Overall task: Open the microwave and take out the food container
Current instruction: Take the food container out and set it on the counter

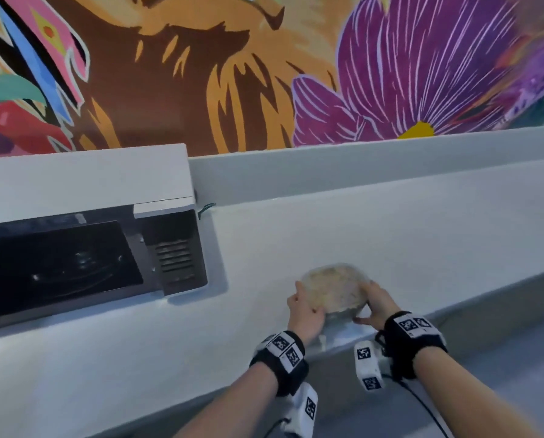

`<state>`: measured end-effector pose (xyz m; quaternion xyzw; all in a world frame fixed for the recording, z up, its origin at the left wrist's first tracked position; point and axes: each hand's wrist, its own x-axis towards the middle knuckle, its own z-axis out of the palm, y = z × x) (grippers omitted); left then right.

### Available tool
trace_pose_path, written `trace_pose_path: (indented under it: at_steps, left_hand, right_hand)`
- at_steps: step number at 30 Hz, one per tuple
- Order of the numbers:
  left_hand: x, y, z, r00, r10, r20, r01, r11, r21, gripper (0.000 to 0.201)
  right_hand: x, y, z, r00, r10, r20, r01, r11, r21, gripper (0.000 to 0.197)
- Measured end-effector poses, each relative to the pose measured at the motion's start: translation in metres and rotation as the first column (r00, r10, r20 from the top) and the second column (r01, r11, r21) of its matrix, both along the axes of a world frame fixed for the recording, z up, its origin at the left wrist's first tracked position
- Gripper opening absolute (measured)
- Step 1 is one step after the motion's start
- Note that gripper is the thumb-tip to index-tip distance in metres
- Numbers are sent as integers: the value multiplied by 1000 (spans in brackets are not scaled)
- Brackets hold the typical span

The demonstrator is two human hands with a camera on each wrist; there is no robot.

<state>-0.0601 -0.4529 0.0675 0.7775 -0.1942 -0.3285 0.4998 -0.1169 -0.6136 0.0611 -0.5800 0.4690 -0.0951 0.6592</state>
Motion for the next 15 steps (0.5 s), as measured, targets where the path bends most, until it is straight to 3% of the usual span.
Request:
trace_pose_path:
  at_steps: [15]
  left_hand:
    - [12, -22, -19, 995, -92, 44, 90, 995, 32, 77]
  right_hand:
    - [3, -15, -12, 999, -32, 27, 32, 999, 12, 49]
